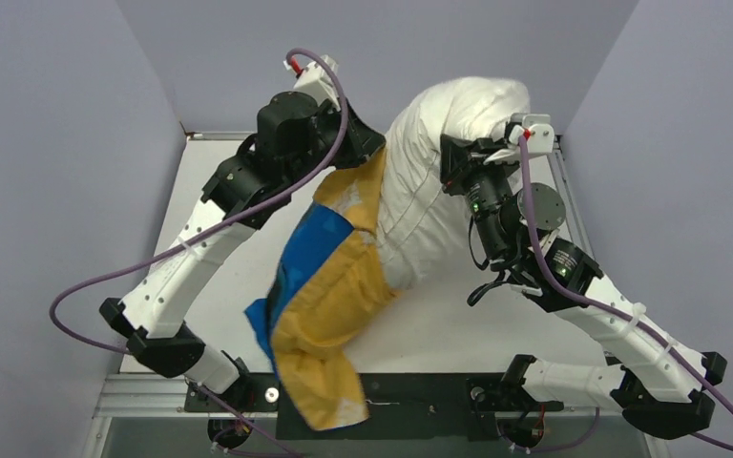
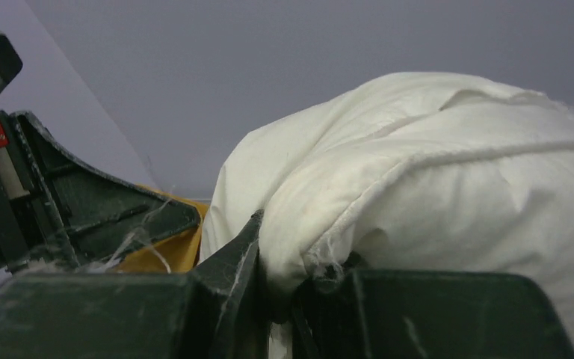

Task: Put the pillow into the pillowcase
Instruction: Stuff the pillow into the pillowcase.

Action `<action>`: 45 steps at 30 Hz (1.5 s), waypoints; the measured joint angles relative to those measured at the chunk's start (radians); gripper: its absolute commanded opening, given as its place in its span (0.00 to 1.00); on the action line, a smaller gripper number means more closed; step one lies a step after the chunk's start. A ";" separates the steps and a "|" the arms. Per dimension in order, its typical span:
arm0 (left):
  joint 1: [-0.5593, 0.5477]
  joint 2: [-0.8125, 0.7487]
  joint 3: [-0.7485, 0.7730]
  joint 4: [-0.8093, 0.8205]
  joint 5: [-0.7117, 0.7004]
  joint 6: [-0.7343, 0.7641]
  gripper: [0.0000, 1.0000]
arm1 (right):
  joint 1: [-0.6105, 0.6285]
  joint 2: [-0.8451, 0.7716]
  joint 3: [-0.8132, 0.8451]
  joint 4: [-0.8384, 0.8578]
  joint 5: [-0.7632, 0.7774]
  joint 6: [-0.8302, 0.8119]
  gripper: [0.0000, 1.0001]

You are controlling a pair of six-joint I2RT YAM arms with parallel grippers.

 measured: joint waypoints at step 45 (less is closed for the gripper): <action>-0.276 -0.251 -1.233 0.774 -0.095 -0.296 0.00 | -0.096 -0.477 -0.399 -0.653 -0.006 0.334 0.95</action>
